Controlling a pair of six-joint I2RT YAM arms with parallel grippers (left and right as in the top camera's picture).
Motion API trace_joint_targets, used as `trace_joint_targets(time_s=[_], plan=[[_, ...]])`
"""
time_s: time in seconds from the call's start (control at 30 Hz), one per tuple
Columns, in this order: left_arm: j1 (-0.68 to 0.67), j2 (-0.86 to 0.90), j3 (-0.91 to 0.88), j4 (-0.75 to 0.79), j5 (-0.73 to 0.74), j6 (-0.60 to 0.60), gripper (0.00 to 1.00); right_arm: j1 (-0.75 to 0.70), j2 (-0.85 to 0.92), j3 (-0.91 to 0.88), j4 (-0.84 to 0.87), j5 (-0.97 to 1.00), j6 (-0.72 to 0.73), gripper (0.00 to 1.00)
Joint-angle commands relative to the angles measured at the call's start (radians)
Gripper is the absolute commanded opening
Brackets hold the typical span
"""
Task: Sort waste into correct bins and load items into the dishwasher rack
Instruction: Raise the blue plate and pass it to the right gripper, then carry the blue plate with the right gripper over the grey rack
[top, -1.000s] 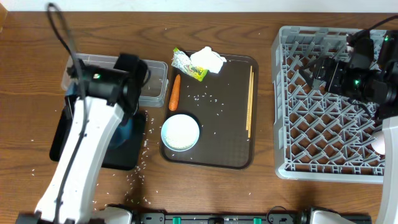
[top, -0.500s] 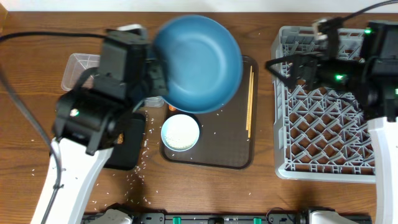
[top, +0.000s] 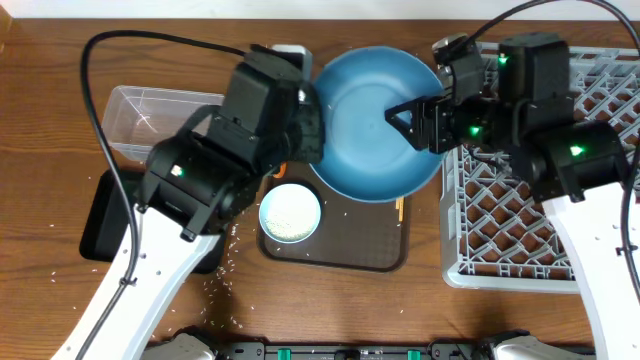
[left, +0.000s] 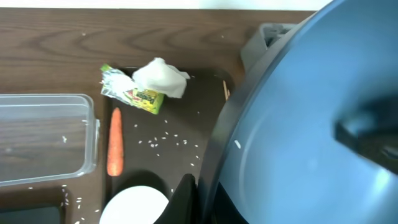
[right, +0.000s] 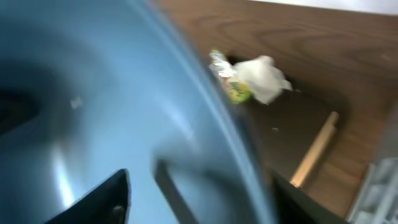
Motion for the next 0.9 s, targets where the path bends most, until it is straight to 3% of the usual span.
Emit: trace_joint_targets(time_s=[0.0,0.2,0.3,0.37,0.43,0.47,0.53,0.7,0.87], plan=[[-0.005,-0.013,0.008,0.008,0.014,0.021,0.06,0.006,0.006,-0.003,0.001,0.125,0.015,0.43],[-0.005,-0.013,0.008,0.009,0.014,0.024,0.07,-0.012,0.002,-0.003,-0.003,0.153,0.015,0.01],[-0.005,-0.013,0.008,0.012,0.013,0.024,0.07,-0.028,-0.005,-0.002,-0.007,0.156,0.015,0.01],[-0.005,-0.013,0.008,0.015,0.014,0.023,0.17,-0.039,-0.011,-0.002,-0.011,0.174,0.014,0.01],[-0.005,-0.013,0.008,0.017,0.014,0.023,0.42,-0.048,-0.022,-0.002,-0.017,0.203,0.014,0.01],[-0.005,-0.013,0.008,0.017,0.014,0.023,0.48,-0.051,-0.026,-0.002,-0.019,0.216,0.014,0.01],[-0.005,-0.013,0.008,0.021,0.013,0.024,0.81,-0.061,-0.04,-0.002,-0.023,0.282,0.014,0.01],[-0.004,-0.026,0.009,0.029,0.014,0.027,0.94,-0.093,-0.092,-0.002,-0.048,0.677,0.015,0.01],[-0.004,-0.043,0.009,0.031,0.014,0.027,0.96,-0.129,-0.105,-0.002,-0.052,1.326,0.014,0.01]])
